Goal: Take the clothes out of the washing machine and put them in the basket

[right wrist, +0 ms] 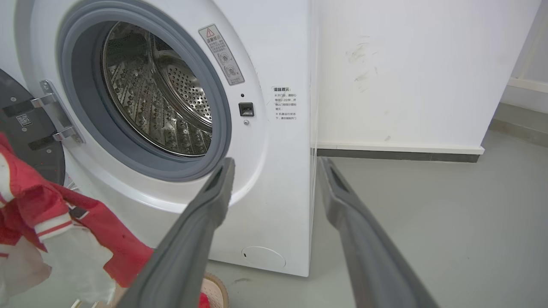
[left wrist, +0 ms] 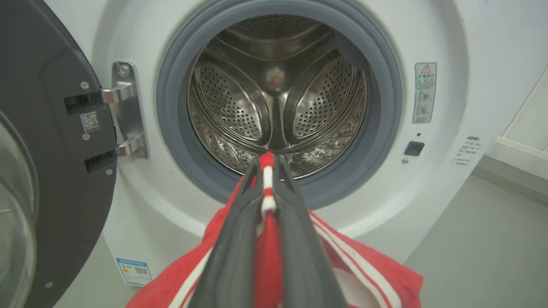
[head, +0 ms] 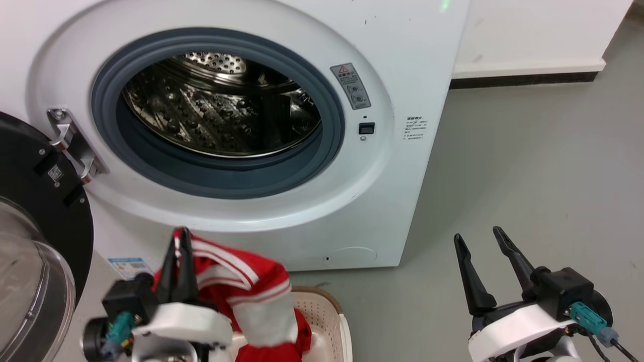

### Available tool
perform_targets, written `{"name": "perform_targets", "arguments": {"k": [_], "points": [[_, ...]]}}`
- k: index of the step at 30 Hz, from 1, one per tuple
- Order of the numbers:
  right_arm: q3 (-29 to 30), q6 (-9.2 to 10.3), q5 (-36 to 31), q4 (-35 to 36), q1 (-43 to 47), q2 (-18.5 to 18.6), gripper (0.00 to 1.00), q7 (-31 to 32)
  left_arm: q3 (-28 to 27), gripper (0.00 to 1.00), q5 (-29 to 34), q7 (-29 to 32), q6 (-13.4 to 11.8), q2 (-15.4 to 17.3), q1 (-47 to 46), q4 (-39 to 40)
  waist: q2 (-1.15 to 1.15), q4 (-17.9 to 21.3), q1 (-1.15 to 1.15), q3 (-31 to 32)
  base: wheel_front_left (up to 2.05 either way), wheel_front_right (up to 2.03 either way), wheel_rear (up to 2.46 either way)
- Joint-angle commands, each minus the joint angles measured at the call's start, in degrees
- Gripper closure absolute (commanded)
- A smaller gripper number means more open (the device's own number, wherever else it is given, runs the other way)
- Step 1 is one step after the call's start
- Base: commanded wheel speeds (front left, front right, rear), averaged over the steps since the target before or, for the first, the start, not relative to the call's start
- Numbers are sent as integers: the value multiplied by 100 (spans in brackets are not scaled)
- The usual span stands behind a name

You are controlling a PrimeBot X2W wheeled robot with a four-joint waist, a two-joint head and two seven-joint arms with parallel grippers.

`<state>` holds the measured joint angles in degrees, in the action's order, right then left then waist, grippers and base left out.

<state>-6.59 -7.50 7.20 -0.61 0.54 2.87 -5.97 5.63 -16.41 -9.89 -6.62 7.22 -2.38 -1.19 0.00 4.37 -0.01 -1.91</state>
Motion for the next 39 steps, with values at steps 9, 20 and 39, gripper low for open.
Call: {"name": "perform_targets", "arguments": {"k": [9,20,39], "points": [[-36,2,-89,167,-270,0,0,-7,249,100,-363,-304,208,-272,126,-1324,0,-158,1,-826,0,0,0],[-91,2,-115,173,-810,0,0,-132,557,100,-606,-524,431,-418,-1201,-3970,0,-11,1,-2083,0,0,0],[-410,2,91,-103,-1645,99,0,-524,479,100,-1268,-530,238,-429,-3537,-6866,0,493,1,-3774,0,0,0]]}}
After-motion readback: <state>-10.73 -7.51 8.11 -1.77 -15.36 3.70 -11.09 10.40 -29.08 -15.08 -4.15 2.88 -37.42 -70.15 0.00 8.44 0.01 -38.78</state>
